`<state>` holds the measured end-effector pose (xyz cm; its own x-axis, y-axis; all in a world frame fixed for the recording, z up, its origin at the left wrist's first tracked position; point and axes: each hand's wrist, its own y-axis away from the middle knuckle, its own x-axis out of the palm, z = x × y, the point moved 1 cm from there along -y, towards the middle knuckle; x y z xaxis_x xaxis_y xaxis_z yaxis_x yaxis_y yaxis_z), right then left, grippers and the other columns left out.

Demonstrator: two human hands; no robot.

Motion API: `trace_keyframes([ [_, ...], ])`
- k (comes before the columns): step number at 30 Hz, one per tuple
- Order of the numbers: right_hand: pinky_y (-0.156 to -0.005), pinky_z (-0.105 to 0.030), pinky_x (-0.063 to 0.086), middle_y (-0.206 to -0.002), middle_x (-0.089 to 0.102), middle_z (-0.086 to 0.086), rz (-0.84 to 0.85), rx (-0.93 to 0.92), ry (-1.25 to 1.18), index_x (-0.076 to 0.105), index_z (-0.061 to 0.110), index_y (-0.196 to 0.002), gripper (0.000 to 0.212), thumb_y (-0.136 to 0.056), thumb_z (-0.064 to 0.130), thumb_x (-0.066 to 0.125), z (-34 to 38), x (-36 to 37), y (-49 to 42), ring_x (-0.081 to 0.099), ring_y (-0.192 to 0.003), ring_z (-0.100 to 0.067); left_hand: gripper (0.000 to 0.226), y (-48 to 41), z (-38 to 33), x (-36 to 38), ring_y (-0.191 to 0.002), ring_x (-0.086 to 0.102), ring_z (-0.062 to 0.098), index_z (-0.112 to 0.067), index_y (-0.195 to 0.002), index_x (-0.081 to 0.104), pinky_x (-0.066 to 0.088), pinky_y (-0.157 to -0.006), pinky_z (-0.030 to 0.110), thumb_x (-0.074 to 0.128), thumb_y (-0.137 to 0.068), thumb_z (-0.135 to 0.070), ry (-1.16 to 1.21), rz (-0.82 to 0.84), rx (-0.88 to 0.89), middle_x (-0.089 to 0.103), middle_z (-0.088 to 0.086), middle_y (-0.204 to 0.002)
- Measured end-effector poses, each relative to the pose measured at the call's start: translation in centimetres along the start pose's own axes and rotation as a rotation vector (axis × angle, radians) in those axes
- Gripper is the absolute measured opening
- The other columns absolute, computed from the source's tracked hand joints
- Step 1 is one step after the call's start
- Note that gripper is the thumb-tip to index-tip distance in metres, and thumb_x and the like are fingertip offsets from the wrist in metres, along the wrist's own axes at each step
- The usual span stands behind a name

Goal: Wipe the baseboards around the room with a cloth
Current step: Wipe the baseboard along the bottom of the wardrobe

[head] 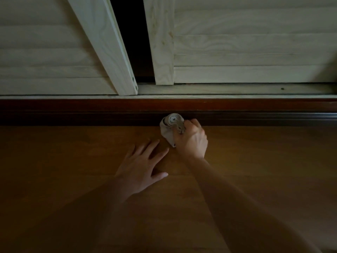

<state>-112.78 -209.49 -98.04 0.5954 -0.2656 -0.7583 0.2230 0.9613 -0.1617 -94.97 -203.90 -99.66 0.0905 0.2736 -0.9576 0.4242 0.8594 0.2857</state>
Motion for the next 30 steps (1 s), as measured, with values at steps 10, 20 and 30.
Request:
trace_keyframes([
  [10, -0.064, -0.035, 0.046, -0.097, 0.060, -0.008, -0.126, 0.194, 0.052, 0.067, 0.006, -0.094, 0.029, -0.088, 0.034, 0.067, -7.5, -6.2, -0.9, 0.061, -0.082, -0.028, 0.075, -2.4, -3.9, -1.9, -0.152, 0.002, 0.023, -0.047, -0.156, 0.001, 0.013, -0.120, 0.049, 0.031, -0.093, -0.075, 0.040, 0.041, 0.065, -0.009, -0.008, -0.166],
  [20, -0.065, -0.032, 0.040, -0.104, 0.058, -0.008, -0.100, 0.203, 0.013, 0.063, 0.006, -0.100, 0.029, -0.092, 0.033, 0.065, -9.8, -7.6, -1.6, 0.059, -0.087, -0.025, 0.078, -3.4, -6.9, -0.9, -0.153, -0.015, 0.020, -0.050, -0.153, -0.012, 0.001, -0.123, 0.055, 0.018, -0.089, -0.082, 0.010, 0.041, 0.044, -0.019, -0.009, -0.166],
  [30, -0.063, -0.030, 0.039, -0.096, 0.058, -0.006, -0.131, 0.178, -0.019, 0.064, 0.005, -0.094, 0.025, -0.090, 0.029, 0.069, -10.2, -7.8, -1.6, 0.058, -0.080, -0.024, 0.079, -3.9, -7.7, -1.4, -0.153, -0.014, 0.024, -0.052, -0.152, -0.014, 0.004, -0.121, 0.060, 0.013, -0.085, -0.085, 0.006, 0.063, 0.023, -0.018, -0.008, -0.166],
])
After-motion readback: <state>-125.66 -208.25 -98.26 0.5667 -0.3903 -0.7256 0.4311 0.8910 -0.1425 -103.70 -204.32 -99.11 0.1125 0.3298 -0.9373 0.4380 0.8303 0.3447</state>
